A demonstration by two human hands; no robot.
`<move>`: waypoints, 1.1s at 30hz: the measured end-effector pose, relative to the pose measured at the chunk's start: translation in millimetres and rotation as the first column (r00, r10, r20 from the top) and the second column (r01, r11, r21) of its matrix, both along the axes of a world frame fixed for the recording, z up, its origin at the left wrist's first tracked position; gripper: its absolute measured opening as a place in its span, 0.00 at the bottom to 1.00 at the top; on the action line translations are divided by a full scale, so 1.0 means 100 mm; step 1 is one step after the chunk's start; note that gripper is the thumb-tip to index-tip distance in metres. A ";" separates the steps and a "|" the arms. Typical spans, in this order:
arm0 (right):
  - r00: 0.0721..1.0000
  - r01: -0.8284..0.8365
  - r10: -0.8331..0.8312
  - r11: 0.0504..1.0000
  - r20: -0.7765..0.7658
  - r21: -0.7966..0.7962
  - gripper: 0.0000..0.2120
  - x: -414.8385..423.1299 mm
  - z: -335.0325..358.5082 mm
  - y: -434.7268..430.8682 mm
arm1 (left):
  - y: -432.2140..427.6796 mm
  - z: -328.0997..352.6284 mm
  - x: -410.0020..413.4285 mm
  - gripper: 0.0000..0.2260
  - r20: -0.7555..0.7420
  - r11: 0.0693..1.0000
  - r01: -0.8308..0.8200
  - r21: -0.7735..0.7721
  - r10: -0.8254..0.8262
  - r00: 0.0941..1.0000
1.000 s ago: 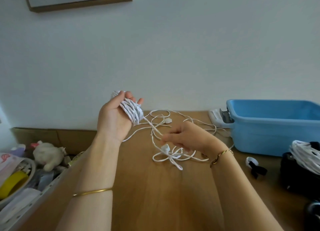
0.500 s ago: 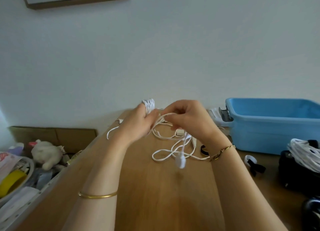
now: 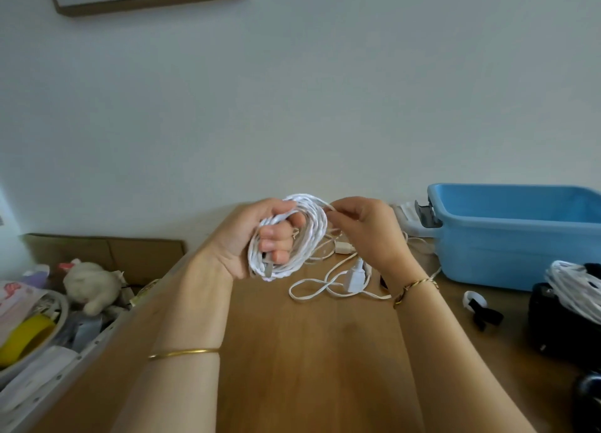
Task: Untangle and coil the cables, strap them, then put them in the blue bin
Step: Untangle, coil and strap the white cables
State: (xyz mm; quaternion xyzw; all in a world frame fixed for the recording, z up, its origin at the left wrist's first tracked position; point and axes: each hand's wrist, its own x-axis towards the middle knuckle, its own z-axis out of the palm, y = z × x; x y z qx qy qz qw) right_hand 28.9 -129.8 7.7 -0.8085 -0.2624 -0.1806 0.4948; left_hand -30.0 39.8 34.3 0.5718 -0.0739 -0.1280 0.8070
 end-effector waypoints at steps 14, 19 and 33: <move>0.929 -0.324 0.238 0.895 -0.285 -0.308 0.11 -0.19 0.07 0.08 | 0.29 0.10 0.10 0.10 0.152 0.669 -0.419 -0.614 0.621 0.769; 0.936 -0.330 0.270 0.898 -0.227 -0.291 0.11 -0.25 0.16 0.11 | 0.10 -0.05 0.24 0.08 0.450 0.677 -0.733 -0.061 0.674 0.585; 0.959 0.251 -0.180 0.898 0.219 -0.362 0.10 -0.19 0.11 0.20 | -0.23 -0.09 0.18 0.21 0.795 -0.129 -0.792 0.596 -0.038 0.605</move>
